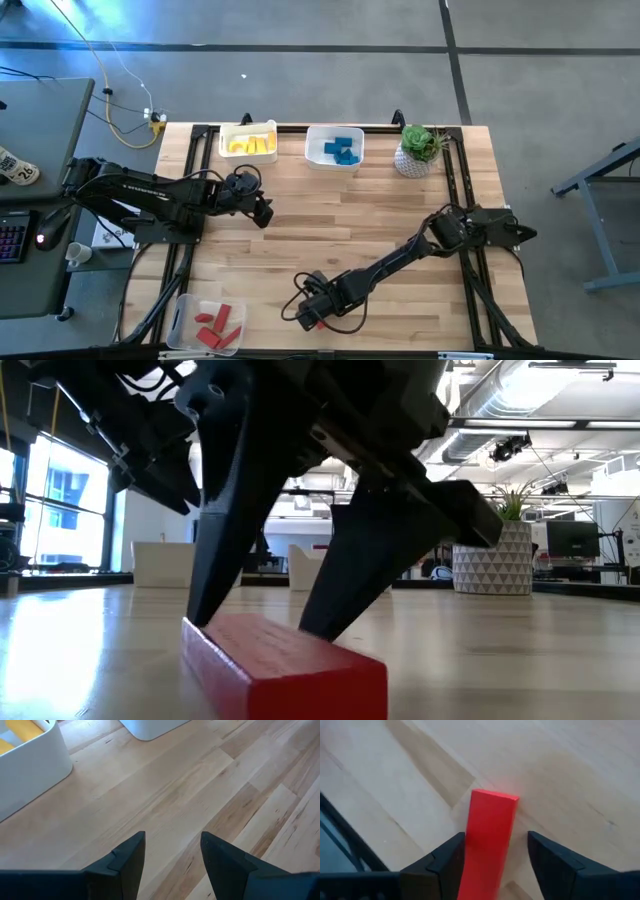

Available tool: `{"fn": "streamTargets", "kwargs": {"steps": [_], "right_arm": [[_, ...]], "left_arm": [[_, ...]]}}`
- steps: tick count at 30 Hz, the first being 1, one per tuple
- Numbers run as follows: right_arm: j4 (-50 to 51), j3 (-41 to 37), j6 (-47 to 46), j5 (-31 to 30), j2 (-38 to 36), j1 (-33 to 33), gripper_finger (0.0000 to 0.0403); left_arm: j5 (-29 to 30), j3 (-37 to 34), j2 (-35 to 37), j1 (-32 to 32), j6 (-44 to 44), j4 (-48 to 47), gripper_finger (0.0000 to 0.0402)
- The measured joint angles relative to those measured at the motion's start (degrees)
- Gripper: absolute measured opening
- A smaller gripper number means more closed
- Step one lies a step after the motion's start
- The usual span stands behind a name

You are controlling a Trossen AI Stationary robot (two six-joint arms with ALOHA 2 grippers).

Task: Sort & place blocks by color
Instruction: Put the red block into the transparent bin

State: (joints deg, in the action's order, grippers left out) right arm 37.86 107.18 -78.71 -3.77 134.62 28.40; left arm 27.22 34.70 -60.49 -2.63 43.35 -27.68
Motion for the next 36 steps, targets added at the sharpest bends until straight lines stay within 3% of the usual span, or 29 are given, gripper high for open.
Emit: {"fn": "streamTargets", "kwargs": {"steps": [7,20,36], "right_arm": [[0.8,0.2,-1.0,0.3,0.6,0.0,0.0199],[12.2,0.2,-0.8,-1.1,-0.5,-1.4,0.0199],[14.1,0.1,0.8,-1.8,-0.6,-1.4,0.0199]], "left_arm": [[0.0,0.0,0.0,0.0,0.0,-0.8,0.0180],[0.3,0.0,0.0,0.0,-2.4,-1.2,0.0180],[0.4,0.0,0.0,0.0,-3.5,-1.3,0.0180]]}}
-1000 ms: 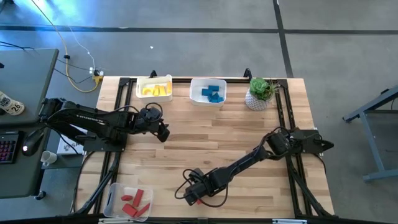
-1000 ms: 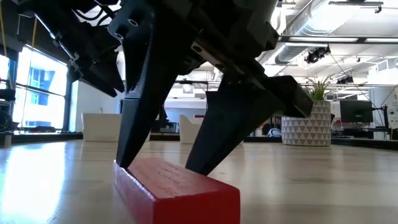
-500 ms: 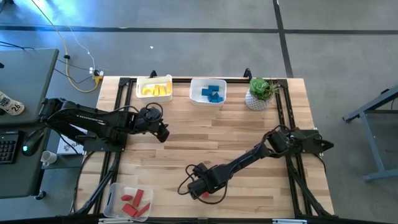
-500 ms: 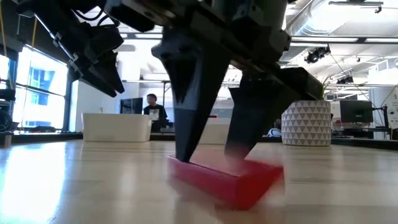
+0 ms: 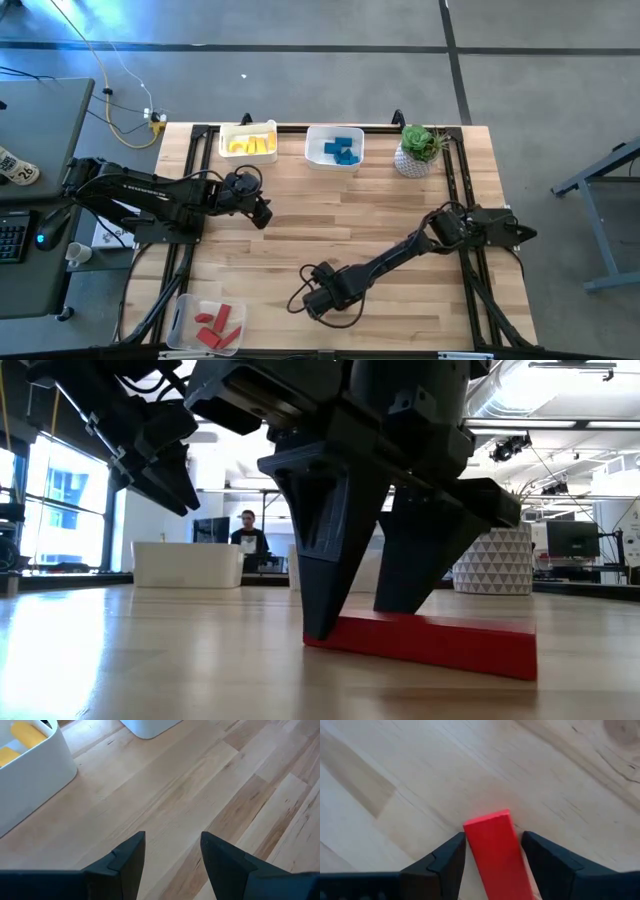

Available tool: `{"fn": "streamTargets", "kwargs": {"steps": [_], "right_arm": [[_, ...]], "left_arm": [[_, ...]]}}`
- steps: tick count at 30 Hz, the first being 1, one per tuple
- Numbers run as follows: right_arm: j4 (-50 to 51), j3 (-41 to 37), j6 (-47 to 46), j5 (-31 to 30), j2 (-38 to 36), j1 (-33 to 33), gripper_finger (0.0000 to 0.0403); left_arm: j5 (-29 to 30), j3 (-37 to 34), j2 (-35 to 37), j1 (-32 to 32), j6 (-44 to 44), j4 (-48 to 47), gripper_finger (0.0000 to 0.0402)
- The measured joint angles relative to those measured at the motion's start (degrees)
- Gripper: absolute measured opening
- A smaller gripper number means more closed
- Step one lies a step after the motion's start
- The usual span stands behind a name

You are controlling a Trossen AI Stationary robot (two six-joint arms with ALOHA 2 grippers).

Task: Sort & place blocks by color
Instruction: Put the red block into the transparent bin

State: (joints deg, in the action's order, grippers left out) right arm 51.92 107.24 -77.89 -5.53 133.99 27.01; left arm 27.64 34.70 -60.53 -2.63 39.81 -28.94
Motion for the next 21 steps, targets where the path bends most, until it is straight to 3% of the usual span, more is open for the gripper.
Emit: {"fn": "streamTargets", "kwargs": {"steps": [12,17,21], "right_arm": [[2.4,0.0,1.1,-0.3,0.0,1.0,0.0136],[1.5,0.0,6.2,-0.1,-0.1,0.8,0.0092],[0.1,-0.2,10.4,-0.4,-0.6,0.2,0.0091]], "left_arm": [[0.0,0.0,0.0,0.0,0.0,0.0,0.0180],[-0.4,0.0,0.0,0.0,0.0,0.0,0.0180],[-3.8,0.0,0.0,0.0,0.0,0.0,0.0180]]}}
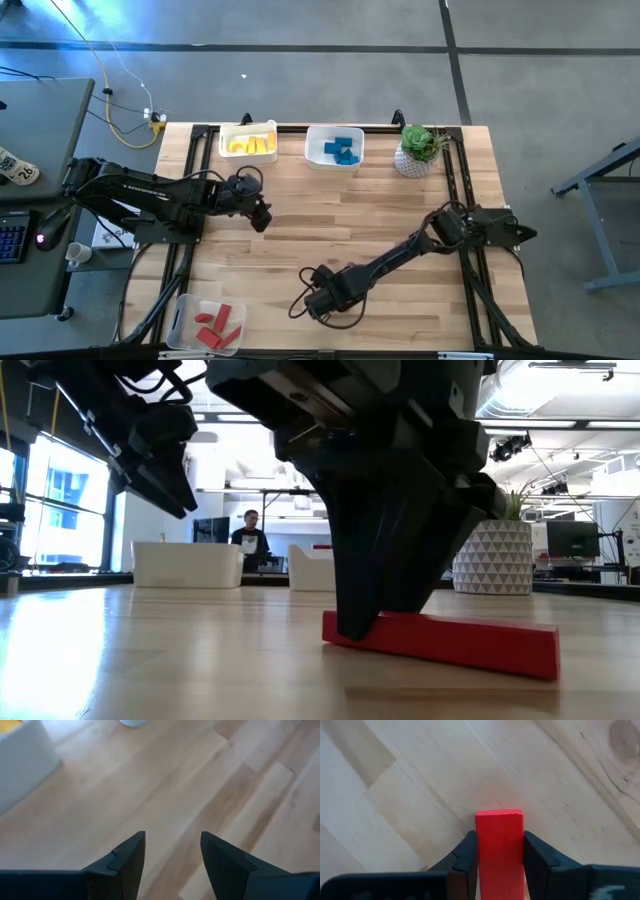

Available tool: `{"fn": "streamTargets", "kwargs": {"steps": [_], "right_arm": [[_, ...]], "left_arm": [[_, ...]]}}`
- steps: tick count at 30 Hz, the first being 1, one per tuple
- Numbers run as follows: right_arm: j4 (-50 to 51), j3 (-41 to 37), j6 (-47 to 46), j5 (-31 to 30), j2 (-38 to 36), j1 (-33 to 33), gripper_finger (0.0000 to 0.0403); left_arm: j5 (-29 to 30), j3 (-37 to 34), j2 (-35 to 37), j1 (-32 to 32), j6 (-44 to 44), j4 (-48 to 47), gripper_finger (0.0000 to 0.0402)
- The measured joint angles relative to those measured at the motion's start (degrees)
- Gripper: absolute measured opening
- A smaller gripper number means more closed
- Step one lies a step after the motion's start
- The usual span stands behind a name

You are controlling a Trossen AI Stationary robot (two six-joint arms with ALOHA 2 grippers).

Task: Sort & place blocks by color
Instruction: Put the red block into the transparent bin

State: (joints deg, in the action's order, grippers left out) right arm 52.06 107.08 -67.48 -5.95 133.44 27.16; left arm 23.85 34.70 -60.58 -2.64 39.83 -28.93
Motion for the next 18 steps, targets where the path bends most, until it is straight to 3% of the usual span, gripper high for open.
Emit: {"fn": "streamTargets", "kwargs": {"steps": [11,18], "right_arm": [[-1.3,-0.1,8.8,-6.9,-5.5,-2.8,0.0091],[-4.2,-0.1,18.7,-11.0,-10.6,-7.2,0.0091]], "left_arm": [[-11.0,0.0,0.0,0.1,-4.0,0.4,0.0180],[-16.3,0.0,0.0,0.1,-12.0,3.4,0.0180]]}}
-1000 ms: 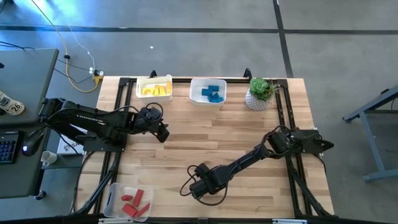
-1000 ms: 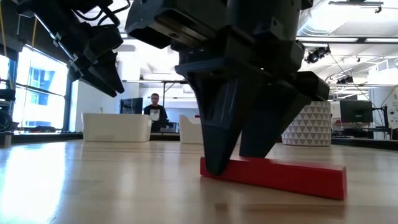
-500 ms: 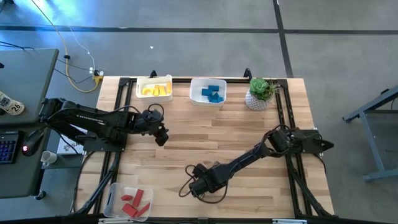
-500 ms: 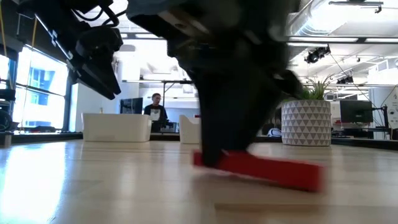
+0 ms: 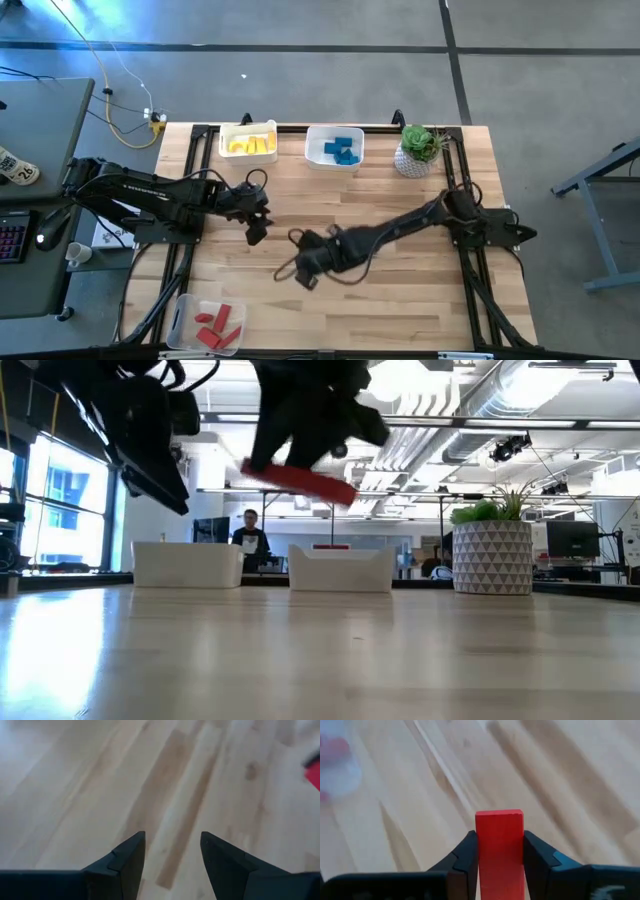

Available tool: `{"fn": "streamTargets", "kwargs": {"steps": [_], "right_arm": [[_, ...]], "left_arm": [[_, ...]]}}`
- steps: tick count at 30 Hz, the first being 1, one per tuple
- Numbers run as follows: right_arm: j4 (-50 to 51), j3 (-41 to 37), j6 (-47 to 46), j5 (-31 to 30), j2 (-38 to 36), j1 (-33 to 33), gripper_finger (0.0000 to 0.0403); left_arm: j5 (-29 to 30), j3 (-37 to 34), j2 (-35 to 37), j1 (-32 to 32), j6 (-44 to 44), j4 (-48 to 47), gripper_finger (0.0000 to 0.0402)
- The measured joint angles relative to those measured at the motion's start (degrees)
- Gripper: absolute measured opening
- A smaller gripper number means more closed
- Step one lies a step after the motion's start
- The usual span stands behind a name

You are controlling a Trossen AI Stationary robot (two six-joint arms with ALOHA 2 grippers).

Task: Sort & place blocks by color
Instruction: Put the red block into the transparent bin

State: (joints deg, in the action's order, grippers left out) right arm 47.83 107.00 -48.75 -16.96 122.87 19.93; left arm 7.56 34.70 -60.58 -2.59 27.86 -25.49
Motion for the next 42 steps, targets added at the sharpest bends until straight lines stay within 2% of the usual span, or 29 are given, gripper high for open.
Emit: {"fn": "streamTargets", "kwargs": {"steps": [12,22,29,42], "right_arm": [[-6.4,0.1,18.6,0.9,-8.4,-6.8,0.0091],[-12.3,0.2,27.7,-2.4,-14.6,-6.8,0.0091],[-14.0,0.2,28.0,-1.4,-14.6,-6.7,0.0091],[-14.8,0.2,28.1,-2.6,-14.6,-6.1,0.0091]], "left_arm": [[-13.6,0.0,0.0,1.5,-12.4,18.1,0.0180],[-13.8,0.0,0.0,3.3,-13.1,29.2,0.0180],[-11.5,0.0,0.0,4.2,-13.1,36.6,0.0180],[-12.4,0.0,0.0,4.2,-11.7,39.0,0.0180]]}}
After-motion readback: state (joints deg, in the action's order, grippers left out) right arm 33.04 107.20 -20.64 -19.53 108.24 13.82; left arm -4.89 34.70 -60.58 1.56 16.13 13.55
